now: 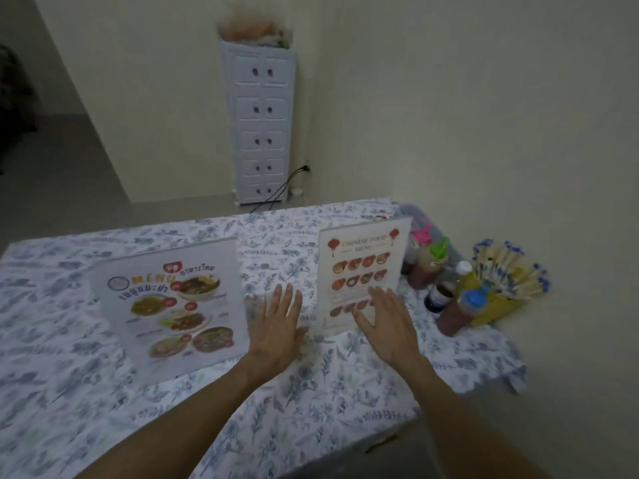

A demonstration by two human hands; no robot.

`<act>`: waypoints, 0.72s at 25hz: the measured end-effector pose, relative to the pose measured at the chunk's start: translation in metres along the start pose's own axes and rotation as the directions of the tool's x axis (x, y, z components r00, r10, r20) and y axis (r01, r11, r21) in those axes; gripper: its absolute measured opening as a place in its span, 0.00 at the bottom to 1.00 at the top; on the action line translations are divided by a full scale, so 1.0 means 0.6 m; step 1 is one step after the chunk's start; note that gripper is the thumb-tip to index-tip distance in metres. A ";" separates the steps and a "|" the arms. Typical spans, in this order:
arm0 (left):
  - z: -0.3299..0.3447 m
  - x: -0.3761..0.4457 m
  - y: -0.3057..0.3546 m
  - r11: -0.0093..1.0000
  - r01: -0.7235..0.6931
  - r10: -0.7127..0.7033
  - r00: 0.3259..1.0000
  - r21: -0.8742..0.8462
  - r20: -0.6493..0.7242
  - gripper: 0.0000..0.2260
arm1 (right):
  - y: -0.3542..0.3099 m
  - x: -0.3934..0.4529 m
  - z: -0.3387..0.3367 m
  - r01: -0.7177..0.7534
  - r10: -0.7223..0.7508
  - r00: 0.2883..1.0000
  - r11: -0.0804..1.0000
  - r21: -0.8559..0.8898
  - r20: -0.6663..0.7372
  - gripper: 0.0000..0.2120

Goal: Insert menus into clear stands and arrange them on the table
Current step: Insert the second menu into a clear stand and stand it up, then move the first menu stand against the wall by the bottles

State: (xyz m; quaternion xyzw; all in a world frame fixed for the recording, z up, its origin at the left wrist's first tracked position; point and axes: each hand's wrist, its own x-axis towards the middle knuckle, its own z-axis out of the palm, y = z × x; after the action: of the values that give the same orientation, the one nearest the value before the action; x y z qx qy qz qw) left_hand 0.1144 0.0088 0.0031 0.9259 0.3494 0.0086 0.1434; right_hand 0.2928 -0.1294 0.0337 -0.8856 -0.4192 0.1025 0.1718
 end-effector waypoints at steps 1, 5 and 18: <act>0.002 0.015 0.013 1.000 -0.005 0.005 1.000 -0.023 0.012 0.31 | 0.017 0.007 -0.011 -0.021 0.022 1.000 1.000 0.014 -0.015 0.33; 0.013 0.061 0.052 0.992 0.052 -0.046 0.998 -0.116 0.049 0.33 | 0.080 0.053 -0.038 -0.012 0.021 0.997 0.993 0.116 -0.074 0.30; 0.057 0.128 0.120 0.408 0.212 -0.517 0.855 -0.888 -0.034 0.13 | 0.195 0.222 0.017 -0.113 -0.049 0.979 0.675 0.729 0.197 0.12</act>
State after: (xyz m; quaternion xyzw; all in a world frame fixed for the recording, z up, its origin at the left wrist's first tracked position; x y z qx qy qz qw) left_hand 0.2228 -0.0014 -0.0164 0.6141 0.5106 0.2911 0.5267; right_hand 0.4557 -0.0927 -0.0264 -0.7333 -0.3418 0.3543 0.4690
